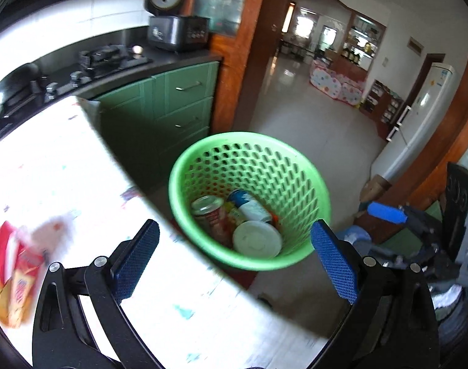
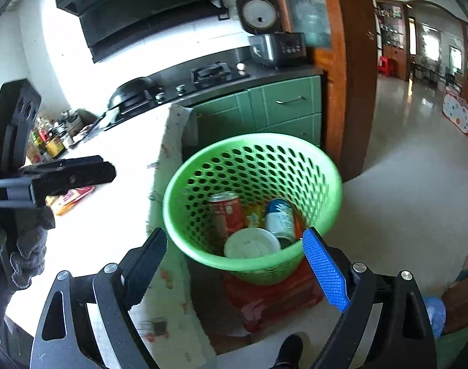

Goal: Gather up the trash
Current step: 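Move both tools back over the table toward the bottle and red cup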

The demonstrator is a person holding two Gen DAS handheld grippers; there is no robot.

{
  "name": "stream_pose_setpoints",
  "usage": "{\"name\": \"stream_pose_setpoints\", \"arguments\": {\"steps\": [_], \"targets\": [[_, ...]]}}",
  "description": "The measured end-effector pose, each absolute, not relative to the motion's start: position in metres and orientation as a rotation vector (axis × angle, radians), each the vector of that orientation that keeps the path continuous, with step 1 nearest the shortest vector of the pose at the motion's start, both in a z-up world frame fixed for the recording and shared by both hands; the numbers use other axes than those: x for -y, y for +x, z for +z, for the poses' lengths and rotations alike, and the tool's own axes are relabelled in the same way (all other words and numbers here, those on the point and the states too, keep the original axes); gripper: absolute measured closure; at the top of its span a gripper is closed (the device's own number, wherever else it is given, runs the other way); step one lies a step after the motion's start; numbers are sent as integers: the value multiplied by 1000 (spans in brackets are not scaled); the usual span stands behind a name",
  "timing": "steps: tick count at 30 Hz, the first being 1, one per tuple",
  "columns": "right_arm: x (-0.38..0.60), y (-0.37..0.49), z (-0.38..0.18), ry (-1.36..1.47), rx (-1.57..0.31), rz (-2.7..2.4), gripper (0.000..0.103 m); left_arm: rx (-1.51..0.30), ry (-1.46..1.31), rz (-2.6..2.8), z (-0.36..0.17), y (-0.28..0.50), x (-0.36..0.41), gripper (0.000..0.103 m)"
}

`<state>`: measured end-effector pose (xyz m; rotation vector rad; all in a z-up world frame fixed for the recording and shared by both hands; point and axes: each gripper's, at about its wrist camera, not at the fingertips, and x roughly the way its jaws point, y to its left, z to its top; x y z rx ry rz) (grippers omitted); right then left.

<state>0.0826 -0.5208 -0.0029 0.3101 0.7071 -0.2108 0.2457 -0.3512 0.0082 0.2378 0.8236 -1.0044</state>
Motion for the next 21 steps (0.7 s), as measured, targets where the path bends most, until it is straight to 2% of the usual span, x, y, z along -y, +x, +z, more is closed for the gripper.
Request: {"name": "stream_pose_setpoints", "arguments": {"steps": [9, 21], "targets": [[472, 108, 12, 276, -702, -116, 15, -735, 297, -864, 21, 251, 263, 6], [417, 147, 16, 219, -730, -19, 14, -753, 354, -678, 13, 319, 163, 8]]}}
